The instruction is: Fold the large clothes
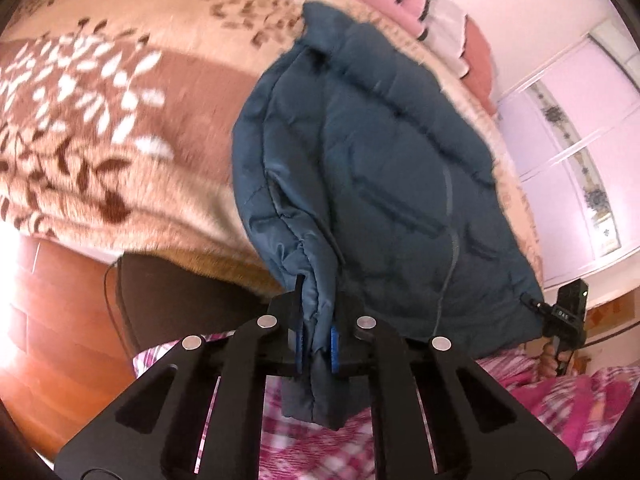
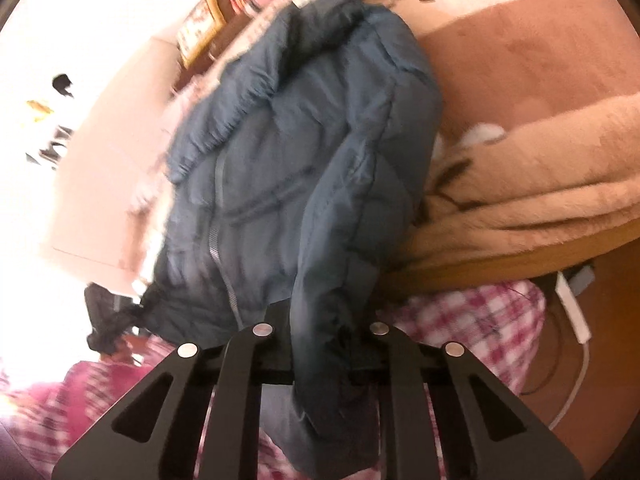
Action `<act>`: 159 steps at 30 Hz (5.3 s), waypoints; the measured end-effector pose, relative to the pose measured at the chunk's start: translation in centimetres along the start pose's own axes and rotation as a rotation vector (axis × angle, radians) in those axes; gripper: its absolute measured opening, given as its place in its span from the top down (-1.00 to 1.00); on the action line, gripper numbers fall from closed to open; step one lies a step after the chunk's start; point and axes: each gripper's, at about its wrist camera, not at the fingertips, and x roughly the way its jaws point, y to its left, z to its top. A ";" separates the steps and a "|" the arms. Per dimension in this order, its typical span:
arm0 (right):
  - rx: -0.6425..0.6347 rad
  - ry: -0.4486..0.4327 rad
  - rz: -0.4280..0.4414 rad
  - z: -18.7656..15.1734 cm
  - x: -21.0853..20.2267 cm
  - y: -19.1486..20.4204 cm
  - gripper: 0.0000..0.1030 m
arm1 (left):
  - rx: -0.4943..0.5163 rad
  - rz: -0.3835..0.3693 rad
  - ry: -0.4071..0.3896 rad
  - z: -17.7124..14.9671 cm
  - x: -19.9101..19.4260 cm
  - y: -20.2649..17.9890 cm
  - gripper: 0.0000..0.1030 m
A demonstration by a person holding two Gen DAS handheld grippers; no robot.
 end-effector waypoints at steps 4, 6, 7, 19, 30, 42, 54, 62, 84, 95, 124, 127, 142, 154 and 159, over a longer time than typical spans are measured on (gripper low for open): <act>0.011 -0.064 0.068 0.9 -1.7 1.2 0.70 | 0.033 -0.058 -0.099 1.6 -3.1 -2.0 0.84; 0.016 -0.109 0.117 1.5 -3.0 2.1 0.70 | 0.061 -0.080 -0.147 2.3 -4.8 -3.2 0.84; 0.016 -0.125 0.130 1.7 -3.4 2.4 0.71 | 0.080 -0.089 -0.175 2.7 -5.7 -4.0 0.84; 0.008 -0.279 0.220 2.2 -8.8 5.4 0.72 | 0.165 -0.134 -0.318 3.2 -12.2 -6.2 0.84; 0.054 -0.306 0.228 -2.1 -11.0 5.1 0.72 | 0.208 -0.147 -0.308 -0.6 -15.5 -5.5 0.83; 0.060 -0.345 0.267 -4.0 -12.7 5.1 0.72 | 0.208 -0.160 -0.344 -2.3 -17.4 -5.6 0.83; 0.069 -0.345 0.302 0.9 -12.1 5.9 0.72 | 0.141 -0.216 -0.360 1.9 -16.3 -5.9 0.83; 0.104 -0.343 0.304 8.2 -10.5 6.2 0.72 | 0.114 -0.236 -0.369 9.5 -13.7 -6.7 0.83; 0.365 -0.209 0.168 32.7 7.9 -0.5 0.72 | -0.154 -0.085 -0.263 31.6 6.1 -3.6 0.82; 0.485 -0.113 0.068 36.2 14.0 -3.9 0.60 | -0.318 -0.014 -0.154 35.5 14.0 -0.9 0.61; 0.157 -0.267 -0.137 22.5 3.3 0.0 -0.64 | -0.128 0.119 -0.205 21.3 2.2 -1.1 -0.40; 0.161 -0.261 -0.172 19.3 2.8 -1.1 -0.64 | -0.147 0.146 -0.203 18.5 1.5 0.1 -0.40; 0.449 -0.193 0.058 13.0 5.2 -4.9 -0.70 | -0.472 -0.052 -0.118 13.4 5.9 4.1 -0.42; 0.500 -0.213 0.076 15.7 8.2 -4.4 -0.49 | -0.598 -0.154 -0.109 13.9 9.0 4.7 -0.08; 0.517 -0.208 0.096 15.2 8.4 -5.8 0.34 | -0.622 -0.190 -0.120 14.0 8.9 5.1 0.57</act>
